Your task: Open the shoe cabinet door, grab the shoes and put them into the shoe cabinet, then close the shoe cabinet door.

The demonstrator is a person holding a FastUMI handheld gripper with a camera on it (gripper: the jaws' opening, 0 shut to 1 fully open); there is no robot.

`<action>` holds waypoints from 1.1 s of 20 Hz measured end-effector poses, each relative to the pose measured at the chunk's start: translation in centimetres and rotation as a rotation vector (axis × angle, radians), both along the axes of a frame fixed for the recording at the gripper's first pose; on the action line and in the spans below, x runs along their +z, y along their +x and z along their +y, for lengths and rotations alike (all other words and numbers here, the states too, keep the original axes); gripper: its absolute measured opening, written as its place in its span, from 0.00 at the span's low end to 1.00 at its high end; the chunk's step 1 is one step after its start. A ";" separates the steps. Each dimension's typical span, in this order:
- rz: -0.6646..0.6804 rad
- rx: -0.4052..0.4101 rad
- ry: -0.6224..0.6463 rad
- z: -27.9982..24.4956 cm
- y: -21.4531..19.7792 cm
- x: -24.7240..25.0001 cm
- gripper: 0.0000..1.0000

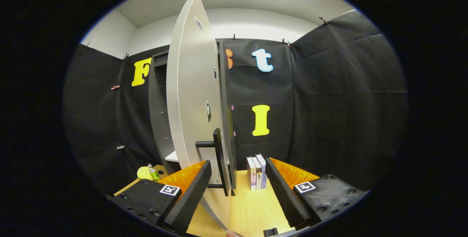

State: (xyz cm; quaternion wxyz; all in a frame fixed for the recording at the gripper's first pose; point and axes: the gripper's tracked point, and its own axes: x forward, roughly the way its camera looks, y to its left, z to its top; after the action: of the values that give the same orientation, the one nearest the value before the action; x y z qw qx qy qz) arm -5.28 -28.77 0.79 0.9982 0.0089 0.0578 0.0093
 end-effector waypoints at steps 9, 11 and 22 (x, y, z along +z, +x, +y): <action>0.000 0.075 0.029 6.9 1.0 -1.0 0.98; 0.006 0.065 0.040 8.7 2.3 -1.3 0.98; 0.007 0.061 0.051 18.2 6.1 -3.1 0.98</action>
State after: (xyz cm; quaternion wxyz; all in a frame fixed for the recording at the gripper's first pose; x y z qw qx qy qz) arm 0.84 -10.56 -2.29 0.9967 0.0326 0.0613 0.0413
